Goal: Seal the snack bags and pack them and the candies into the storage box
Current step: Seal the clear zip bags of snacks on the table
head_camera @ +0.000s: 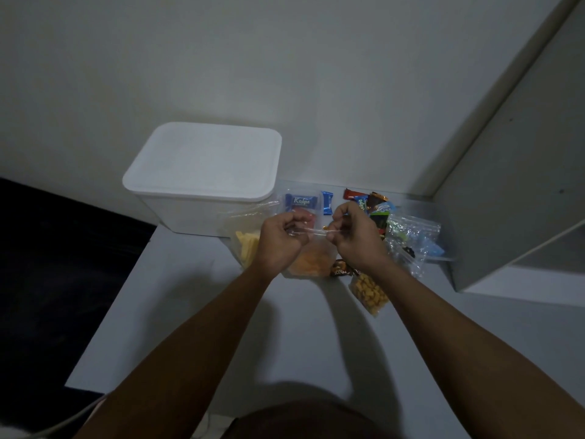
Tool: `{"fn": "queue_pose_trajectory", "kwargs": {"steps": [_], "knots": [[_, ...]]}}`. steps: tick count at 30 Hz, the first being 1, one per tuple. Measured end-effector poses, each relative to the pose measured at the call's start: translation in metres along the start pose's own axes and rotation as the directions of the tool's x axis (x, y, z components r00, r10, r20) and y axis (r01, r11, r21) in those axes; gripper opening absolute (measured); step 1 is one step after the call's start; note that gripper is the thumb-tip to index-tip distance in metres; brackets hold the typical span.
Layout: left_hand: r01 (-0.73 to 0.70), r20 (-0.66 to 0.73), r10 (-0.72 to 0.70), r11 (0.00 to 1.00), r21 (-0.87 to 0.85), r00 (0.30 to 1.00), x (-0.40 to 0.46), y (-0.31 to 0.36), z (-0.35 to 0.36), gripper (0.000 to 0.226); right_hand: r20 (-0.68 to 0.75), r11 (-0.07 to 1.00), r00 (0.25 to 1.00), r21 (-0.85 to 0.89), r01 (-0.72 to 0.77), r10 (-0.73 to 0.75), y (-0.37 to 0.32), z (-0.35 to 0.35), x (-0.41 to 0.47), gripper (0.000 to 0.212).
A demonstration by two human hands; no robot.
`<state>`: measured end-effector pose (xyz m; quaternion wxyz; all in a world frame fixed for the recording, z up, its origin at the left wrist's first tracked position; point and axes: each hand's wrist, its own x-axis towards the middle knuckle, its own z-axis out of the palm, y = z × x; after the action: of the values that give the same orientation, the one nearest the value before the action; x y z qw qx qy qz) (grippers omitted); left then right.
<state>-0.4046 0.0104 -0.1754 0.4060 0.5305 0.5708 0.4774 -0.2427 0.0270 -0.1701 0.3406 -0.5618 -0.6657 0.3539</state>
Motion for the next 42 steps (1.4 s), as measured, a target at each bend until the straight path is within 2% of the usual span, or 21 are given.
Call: {"fn": "queue_pose_trajectory", "kwargs": {"steps": [4, 11, 17, 24, 32, 37, 42], "knots": [[0.009, -0.012, -0.009, 0.999, -0.037, 1.0, 0.0, 0.001, -0.003, 0.038, 0.008, 1.0, 1.0, 0.009, 0.006, -0.006, -0.003, -0.001, -0.001, 0.028], [-0.012, 0.003, 0.012, 0.999, -0.041, 1.0, 0.0, 0.001, 0.001, 0.041, 0.035, 1.0, 0.999, 0.019, 0.001, -0.001, -0.002, 0.003, -0.002, 0.038], [0.045, -0.011, -0.045, 0.998, -0.053, 0.999, 0.003, -0.001, -0.007, 0.034, -0.015, 0.998, 1.0, 0.056, -0.012, 0.013, 0.0, 0.0, -0.001, 0.034], [0.024, -0.008, -0.024, 0.999, 0.025, 1.0, 0.004, 0.001, -0.007, 0.024, 0.04, 0.999, 0.999, 0.041, -0.027, 0.026, -0.002, 0.001, 0.001, 0.041], [0.036, 0.01, -0.036, 0.999, -0.023, 0.999, 0.003, 0.0, -0.005, 0.036, -0.009, 0.999, 1.0, 0.032, -0.017, 0.017, 0.0, 0.002, 0.0, 0.036], [0.045, -0.029, -0.045, 0.999, 0.009, 0.999, 0.002, 0.0, -0.006, 0.032, 0.046, 1.0, 0.999, -0.016, -0.011, 0.011, -0.003, 0.003, 0.0, 0.047], [-0.001, -0.022, 0.001, 1.0, -0.011, 1.0, 0.001, 0.004, -0.002, 0.033, 0.012, 1.0, 1.0, -0.024, 0.001, 0.0, -0.001, 0.009, 0.001, 0.042]]}}
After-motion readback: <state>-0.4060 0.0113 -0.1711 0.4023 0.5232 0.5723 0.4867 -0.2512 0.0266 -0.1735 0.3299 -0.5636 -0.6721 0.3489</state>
